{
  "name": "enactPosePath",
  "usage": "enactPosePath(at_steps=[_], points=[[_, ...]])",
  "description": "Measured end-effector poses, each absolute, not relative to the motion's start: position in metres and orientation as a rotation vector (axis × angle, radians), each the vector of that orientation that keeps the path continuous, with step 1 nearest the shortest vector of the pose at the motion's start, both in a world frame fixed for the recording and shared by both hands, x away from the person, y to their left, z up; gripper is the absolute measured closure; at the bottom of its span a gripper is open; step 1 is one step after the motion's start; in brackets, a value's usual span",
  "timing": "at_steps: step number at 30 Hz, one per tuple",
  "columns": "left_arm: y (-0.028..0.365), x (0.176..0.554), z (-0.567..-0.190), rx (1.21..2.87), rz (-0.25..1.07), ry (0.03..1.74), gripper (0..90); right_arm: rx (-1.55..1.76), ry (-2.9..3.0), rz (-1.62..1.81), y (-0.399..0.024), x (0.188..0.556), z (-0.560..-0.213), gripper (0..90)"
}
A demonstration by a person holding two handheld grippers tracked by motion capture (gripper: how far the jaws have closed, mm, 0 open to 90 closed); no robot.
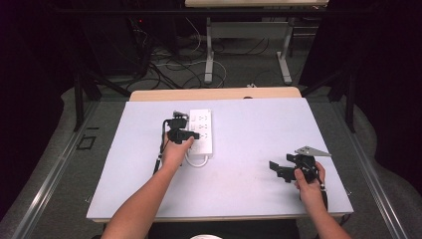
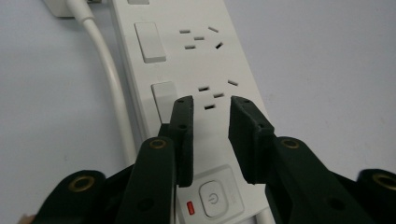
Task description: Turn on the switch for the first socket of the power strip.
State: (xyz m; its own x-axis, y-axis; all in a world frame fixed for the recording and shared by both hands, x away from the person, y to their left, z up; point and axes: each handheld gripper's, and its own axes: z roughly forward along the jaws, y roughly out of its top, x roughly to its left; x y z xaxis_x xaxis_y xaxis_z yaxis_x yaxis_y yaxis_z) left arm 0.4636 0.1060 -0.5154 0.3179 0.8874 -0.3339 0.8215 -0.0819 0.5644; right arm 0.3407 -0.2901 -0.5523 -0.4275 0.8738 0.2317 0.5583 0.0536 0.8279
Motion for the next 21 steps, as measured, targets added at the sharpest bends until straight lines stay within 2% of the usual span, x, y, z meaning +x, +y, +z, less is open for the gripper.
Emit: enactPosePath(at_steps=[21], points=[[0.089,0.44,-0.513,1.944,0.069,1.393,54.9,1.441,2.009,1.316,-0.29,0.341,-0.553,15.0]])
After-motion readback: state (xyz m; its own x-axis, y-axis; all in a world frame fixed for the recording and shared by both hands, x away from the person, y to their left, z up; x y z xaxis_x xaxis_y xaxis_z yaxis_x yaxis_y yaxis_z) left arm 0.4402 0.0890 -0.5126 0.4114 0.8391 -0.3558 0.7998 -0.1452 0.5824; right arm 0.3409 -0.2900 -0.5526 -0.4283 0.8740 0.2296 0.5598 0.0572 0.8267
